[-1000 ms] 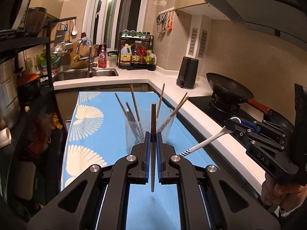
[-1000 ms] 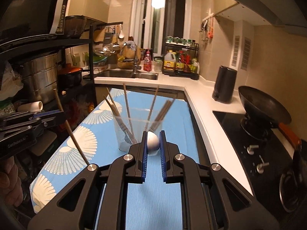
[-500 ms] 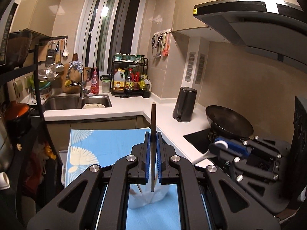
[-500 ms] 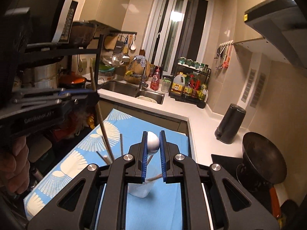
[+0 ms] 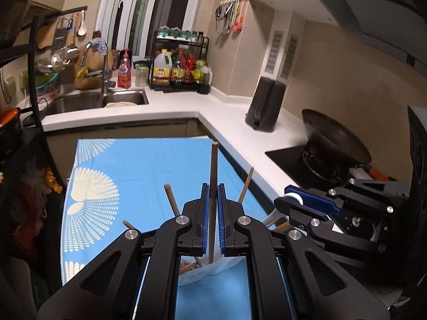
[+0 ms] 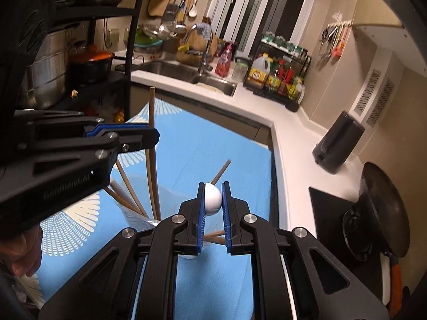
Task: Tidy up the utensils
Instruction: 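Open the right tool to drop the spoon in while the left tool releases its chopstick, then withdraw both open tools away from the filled container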
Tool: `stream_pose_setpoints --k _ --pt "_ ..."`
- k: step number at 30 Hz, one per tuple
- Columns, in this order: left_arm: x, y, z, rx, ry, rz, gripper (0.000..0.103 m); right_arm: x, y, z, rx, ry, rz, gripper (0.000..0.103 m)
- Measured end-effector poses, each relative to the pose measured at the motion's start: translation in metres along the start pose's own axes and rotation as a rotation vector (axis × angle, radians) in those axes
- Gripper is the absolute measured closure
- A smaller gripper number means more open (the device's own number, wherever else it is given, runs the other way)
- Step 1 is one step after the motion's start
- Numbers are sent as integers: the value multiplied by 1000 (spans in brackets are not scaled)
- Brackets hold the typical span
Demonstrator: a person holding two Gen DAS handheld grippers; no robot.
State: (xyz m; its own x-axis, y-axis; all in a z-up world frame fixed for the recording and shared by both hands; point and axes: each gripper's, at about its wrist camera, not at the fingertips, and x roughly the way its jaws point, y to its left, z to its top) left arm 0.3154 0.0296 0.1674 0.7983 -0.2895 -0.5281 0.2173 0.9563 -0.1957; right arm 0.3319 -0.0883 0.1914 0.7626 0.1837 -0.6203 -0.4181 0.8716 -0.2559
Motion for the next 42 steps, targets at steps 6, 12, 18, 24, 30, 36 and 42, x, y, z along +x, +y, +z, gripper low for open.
stream_pose_setpoints --k 6,12,18,24,30,36,42 --pt "8 12 -13 -27 26 9 76 15 -5 -4 42 14 9 77" --pt "-21 6 -9 -19 -44 40 72 -9 -16 -2 97 -48 4 73" --pt "-58 -16 -16 0 -117 80 59 -60 -22 -18 169 -181 0 65" --pt "-87 -32 -42 26 -173 117 53 -94 -15 -54 223 -278 -4 53" --pt "-96 -28 -93 26 -216 185 35 -103 0 -98 229 -352 -23 30" --pt "-70 -14 -158 -16 -184 247 28 -80 -1 -146 342 -373 -51 26" --pt "-44 0 -181 -78 -146 301 20 -51 4 -161 315 -339 -47 26"
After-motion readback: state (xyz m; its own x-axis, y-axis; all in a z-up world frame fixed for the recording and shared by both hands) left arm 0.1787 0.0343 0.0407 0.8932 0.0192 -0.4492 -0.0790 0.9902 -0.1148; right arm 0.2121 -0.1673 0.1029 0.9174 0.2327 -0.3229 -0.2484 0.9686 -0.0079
